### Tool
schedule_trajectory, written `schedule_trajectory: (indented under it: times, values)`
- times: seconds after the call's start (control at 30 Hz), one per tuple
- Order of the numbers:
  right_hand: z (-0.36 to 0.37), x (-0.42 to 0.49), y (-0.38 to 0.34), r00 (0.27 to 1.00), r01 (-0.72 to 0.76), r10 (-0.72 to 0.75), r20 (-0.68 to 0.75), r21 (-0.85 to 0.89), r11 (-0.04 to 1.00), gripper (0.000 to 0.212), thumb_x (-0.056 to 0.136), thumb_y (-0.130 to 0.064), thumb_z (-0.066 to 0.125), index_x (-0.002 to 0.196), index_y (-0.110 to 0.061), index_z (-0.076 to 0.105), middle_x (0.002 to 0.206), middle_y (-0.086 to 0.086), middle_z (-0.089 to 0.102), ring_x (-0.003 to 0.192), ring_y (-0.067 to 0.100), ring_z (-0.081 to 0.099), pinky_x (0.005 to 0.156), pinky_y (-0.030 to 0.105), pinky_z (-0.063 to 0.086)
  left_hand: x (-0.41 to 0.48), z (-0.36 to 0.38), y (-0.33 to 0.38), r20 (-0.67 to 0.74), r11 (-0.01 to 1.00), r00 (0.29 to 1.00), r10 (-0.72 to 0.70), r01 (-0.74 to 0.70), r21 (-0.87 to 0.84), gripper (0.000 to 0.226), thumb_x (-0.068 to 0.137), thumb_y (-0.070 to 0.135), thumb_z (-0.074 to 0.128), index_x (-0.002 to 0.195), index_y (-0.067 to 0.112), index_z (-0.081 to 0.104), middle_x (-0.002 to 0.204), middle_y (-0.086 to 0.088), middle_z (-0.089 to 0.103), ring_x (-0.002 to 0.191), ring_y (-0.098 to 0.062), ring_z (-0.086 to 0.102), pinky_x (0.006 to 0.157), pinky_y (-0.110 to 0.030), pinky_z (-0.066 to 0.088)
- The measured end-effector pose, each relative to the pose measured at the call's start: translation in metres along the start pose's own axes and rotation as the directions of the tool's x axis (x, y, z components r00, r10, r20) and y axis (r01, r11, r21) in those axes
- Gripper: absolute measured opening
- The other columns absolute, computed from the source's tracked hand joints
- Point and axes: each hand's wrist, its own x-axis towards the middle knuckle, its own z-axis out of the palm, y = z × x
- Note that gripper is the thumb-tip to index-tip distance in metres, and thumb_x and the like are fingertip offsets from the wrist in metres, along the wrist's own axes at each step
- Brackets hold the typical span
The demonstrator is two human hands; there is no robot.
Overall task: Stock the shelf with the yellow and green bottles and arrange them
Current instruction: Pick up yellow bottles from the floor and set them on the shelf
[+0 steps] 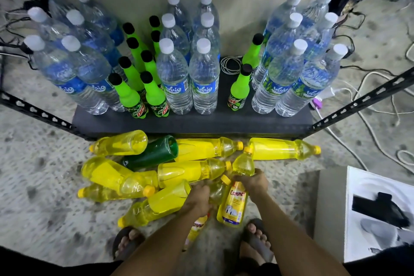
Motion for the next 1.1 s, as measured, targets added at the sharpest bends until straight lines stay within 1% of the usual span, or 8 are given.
schedule_trajectory:
  times: [0.1,0.2,0.33,0.53,0.67,0.8,0.9,1.1]
  values:
    - [-0.007,-0.019,-0.001,0.994,0.095,-0.096,-0.059,-0.02,0.995,0.071,0.056,-0.034,0.095,0.118,-0.014,0.066,0.105,0.009,0.074,0.096,0.026,0.069,0.073,0.031,0.055,-0.017,-0.006,-0.003,-0.03,0.998,0.999,-0.036,0.035,-0.05,0.08,0.085,0.045,0.072,0.15,0.021,0.032,0.148,-0.014,0.042,0.133,-0.03,0.046,0.103,-0.035,0.041]
    - [-0.017,-0.039,-0.002,0.977,0.18,-0.181,-0.112,-0.021,0.983,0.075,0.059,-0.038,0.094,0.124,-0.016,0.064,0.11,0.01,0.074,0.106,0.03,0.068,0.086,0.038,0.055,-0.037,-0.018,-0.001,-0.114,0.982,0.992,-0.054,0.032,-0.185,0.079,0.081,0.048,0.074,0.144,0.018,0.036,0.132,-0.011,0.059,0.119,-0.028,0.058,0.091,-0.035,0.049]
    - [-0.043,-0.068,-0.012,0.935,0.318,-0.311,-0.171,0.01,0.948,0.066,0.062,-0.032,0.092,0.119,-0.016,0.065,0.103,0.011,0.076,0.101,0.032,0.07,0.082,0.039,0.056,-0.065,-0.045,0.004,-0.256,0.935,0.965,-0.054,-0.041,-0.352,0.073,0.077,0.047,0.078,0.136,0.019,0.045,0.118,-0.006,0.069,0.109,-0.025,0.065,0.077,-0.025,0.047]
    - [-0.093,-0.124,-0.038,0.83,0.519,-0.494,-0.26,0.031,0.854,0.083,0.059,-0.032,0.094,0.132,-0.014,0.061,0.08,0.003,0.072,0.088,0.026,0.071,0.071,0.03,0.048,-0.112,-0.099,0.017,-0.425,0.919,0.903,0.058,-0.215,-0.331,0.078,0.076,0.048,0.079,0.141,0.019,0.046,0.118,-0.007,0.069,0.11,-0.025,0.064,0.089,-0.031,0.051]
    - [-0.133,-0.167,-0.06,0.704,0.669,-0.631,-0.326,0.003,0.744,0.075,0.055,-0.036,0.094,0.123,-0.02,0.067,0.087,-0.002,0.078,0.086,0.018,0.073,0.074,0.029,0.055,-0.15,-0.143,0.032,-0.537,0.91,0.836,0.112,-0.303,-0.283,0.082,0.075,0.054,0.078,0.143,0.023,0.044,0.122,-0.007,0.066,0.118,-0.026,0.057,0.096,-0.035,0.048]
    - [-0.179,-0.219,-0.091,0.608,0.772,-0.71,-0.356,0.056,0.633,0.084,0.055,-0.035,0.095,0.131,-0.019,0.064,0.086,-0.001,0.078,0.082,0.012,0.073,0.084,0.035,0.059,-0.2,-0.195,0.059,-0.714,0.855,0.667,0.211,-0.48,-0.195,0.077,0.071,0.055,0.08,0.137,0.032,0.049,0.111,0.005,0.07,0.101,-0.013,0.062,0.083,-0.025,0.047]
    - [-0.217,-0.264,-0.115,0.504,0.855,-0.767,-0.397,0.101,0.509,0.081,0.055,-0.032,0.096,0.129,-0.023,0.064,0.094,-0.007,0.077,0.087,0.004,0.072,0.084,0.03,0.059,-0.241,-0.233,0.086,-0.8,0.797,0.544,0.254,-0.586,-0.146,0.078,0.069,0.057,0.08,0.138,0.039,0.047,0.107,0.013,0.071,0.099,-0.009,0.065,0.087,-0.032,0.055]
    - [-0.296,-0.349,-0.159,0.254,0.966,-0.816,-0.519,0.091,0.243,0.068,0.056,-0.027,0.096,0.118,-0.031,0.067,0.089,-0.016,0.076,0.083,-0.003,0.071,0.075,0.023,0.06,-0.322,-0.304,0.139,-0.912,0.522,0.249,0.327,-0.852,-0.045,0.074,0.062,0.058,0.081,0.128,0.053,0.048,0.098,0.026,0.072,0.089,0.005,0.069,0.084,-0.03,0.059]
